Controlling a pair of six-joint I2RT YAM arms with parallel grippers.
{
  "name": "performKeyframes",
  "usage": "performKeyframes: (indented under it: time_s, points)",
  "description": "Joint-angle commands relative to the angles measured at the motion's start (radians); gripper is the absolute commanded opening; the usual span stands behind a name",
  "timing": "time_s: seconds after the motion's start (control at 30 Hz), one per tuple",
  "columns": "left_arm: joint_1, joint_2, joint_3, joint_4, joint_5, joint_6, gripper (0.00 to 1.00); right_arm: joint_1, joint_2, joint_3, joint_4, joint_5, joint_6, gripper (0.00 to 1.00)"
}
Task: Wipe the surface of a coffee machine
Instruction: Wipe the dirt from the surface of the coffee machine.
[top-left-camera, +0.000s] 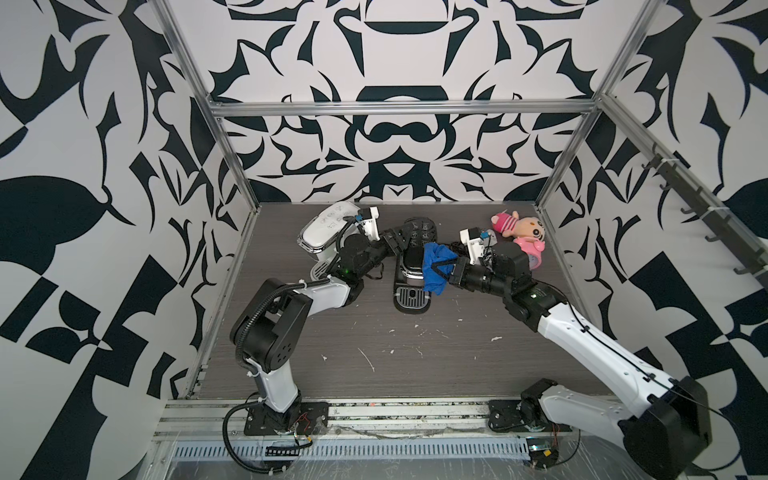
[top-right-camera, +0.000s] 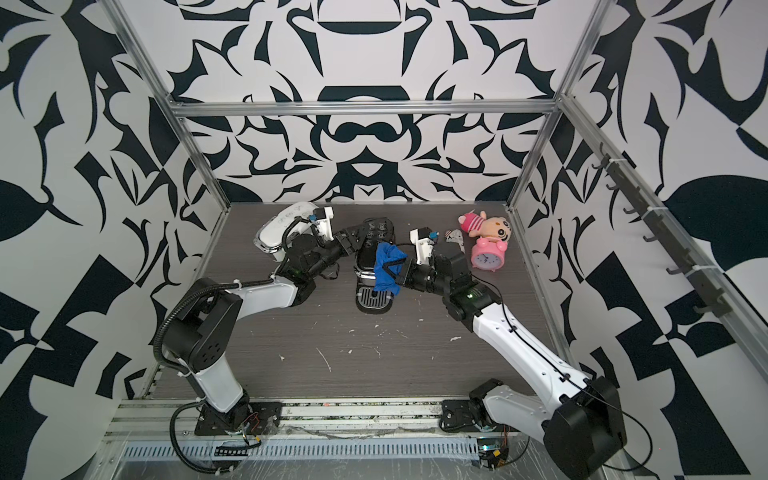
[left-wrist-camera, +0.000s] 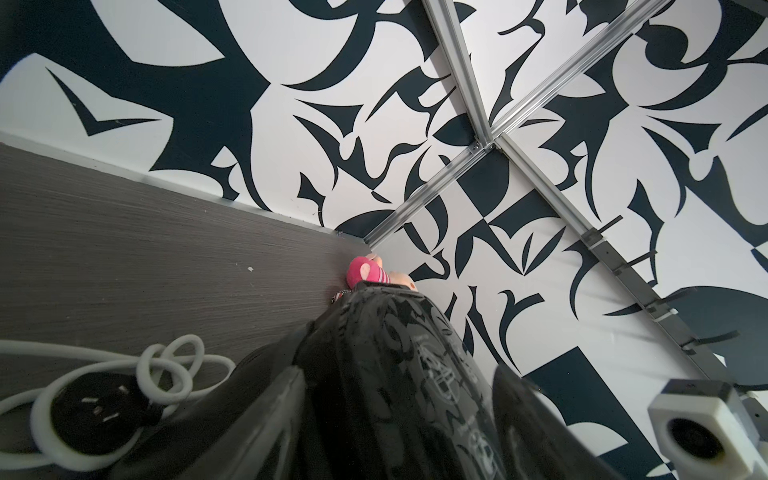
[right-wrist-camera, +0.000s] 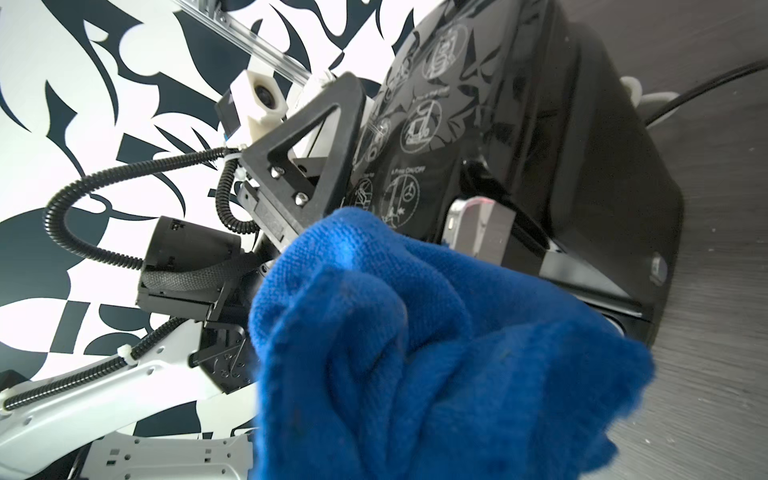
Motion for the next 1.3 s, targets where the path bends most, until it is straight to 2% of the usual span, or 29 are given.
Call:
performKeyframes:
  time_s: [0.0, 0.23, 0.5, 0.77, 0.97, 1.17, 1.27]
  points:
    - [-0.048, 0.051, -0.027, -0.208, 0.050, 0.067, 0.74, 0.006, 0.002, 0.001, -0.103, 0.060, -0.031, 0.00]
    - [-0.048, 0.038, -0.045, -0.209, 0.030, 0.063, 0.74, 0.109, -0.054, 0.170, -0.233, 0.169, -0.187, 0.00]
    - [-0.044, 0.020, -0.059, -0.216, 0.020, 0.063, 0.74, 0.143, 0.076, 0.273, -0.272, 0.181, -0.273, 0.00]
    - [-0.037, 0.007, -0.072, -0.212, 0.029, 0.065, 0.74, 0.141, 0.179, 0.439, -0.201, 0.230, -0.352, 0.00]
    - [-0.023, -0.030, -0.088, -0.219, 0.041, 0.073, 0.74, 0.068, 0.295, 0.486, -0.126, 0.263, -0.312, 0.00]
    - [0.007, -0.091, -0.095, -0.254, 0.055, 0.096, 0.74, -0.047, 0.441, 0.512, -0.094, 0.165, -0.208, 0.00]
    - [0.009, -0.100, -0.077, -0.291, 0.070, 0.113, 0.74, -0.094, 0.476, 0.463, -0.055, 0.129, -0.164, 0.00]
